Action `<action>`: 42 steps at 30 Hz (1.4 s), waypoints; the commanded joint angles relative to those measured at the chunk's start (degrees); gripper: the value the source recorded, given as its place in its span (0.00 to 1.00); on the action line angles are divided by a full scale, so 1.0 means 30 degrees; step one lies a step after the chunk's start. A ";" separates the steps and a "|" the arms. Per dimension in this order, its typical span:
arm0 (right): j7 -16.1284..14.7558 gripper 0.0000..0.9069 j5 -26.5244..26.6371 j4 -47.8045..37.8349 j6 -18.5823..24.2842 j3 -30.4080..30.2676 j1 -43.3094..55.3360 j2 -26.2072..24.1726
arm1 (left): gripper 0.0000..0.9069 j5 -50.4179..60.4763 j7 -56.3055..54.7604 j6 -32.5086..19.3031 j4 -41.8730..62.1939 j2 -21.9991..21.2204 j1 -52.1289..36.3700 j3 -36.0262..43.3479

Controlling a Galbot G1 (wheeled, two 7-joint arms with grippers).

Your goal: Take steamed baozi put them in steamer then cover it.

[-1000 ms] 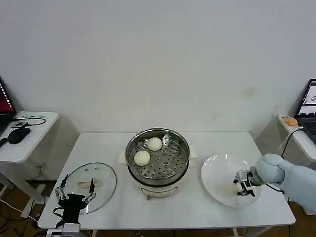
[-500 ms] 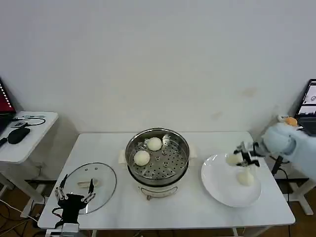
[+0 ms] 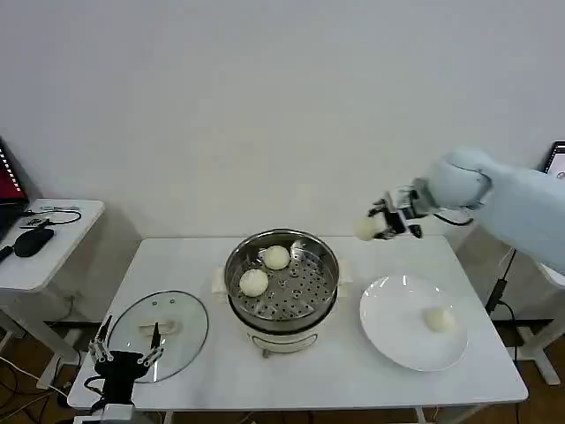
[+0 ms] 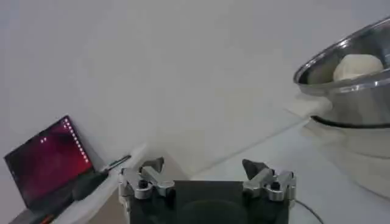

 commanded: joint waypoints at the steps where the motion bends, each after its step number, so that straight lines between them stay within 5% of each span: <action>1: -0.0008 0.60 0.0937 0.0787 0.1246 -0.1743 0.1535 0.4247 | 1.00 0.0070 -0.0070 -0.0115 -0.0165 -0.0276 0.0474 -0.0310; 7: -0.0705 0.60 -0.0465 0.0772 0.3420 -0.2129 0.0443 0.5504 | 1.00 0.0065 -0.0106 -0.0147 -0.0447 -0.0545 0.0721 -0.0639; 17: -0.0368 0.60 -0.2843 -0.0109 0.5543 -0.3259 -0.0706 0.7226 | 1.00 0.0014 -0.0175 -0.0329 -0.0591 -0.0796 0.0945 -0.1018; 40: -0.1101 0.60 -0.3724 -0.0669 0.7571 -0.3892 -0.1448 0.7471 | 1.00 -0.0215 -0.0377 -0.0555 -0.0354 -0.0862 0.1072 -0.1367; 41: -0.1115 0.61 -0.3729 -0.0650 0.7554 -0.3891 -0.1439 0.7436 | 1.00 -0.0216 -0.0376 -0.0556 -0.0366 -0.0858 0.1071 -0.1361; 42: -0.1167 0.79 -0.3737 -0.0608 0.7532 -0.3891 -0.1387 0.7394 | 1.00 -0.0215 -0.0379 -0.0555 -0.0377 -0.0866 0.1072 -0.1361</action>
